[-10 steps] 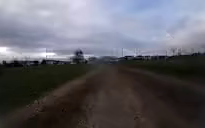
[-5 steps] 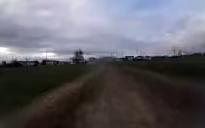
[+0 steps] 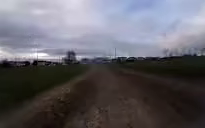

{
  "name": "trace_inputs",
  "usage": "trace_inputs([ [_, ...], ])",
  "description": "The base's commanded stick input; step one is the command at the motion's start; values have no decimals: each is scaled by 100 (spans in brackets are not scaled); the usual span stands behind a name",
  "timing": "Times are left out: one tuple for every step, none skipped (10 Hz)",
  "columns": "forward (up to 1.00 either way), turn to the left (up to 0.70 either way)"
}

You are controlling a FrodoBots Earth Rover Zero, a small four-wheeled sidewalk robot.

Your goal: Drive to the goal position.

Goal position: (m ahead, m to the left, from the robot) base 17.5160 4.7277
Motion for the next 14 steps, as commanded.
trace_inputs([
  [85,-19],
  [85,-6],
  [85,0],
  [85,0],
  [85,0],
  [85,0],
  [85,4],
  [85,19],
  [85,21],
  [85,11],
  [85,2],
  [85,0],
  [85,0],
  [85,0],
])
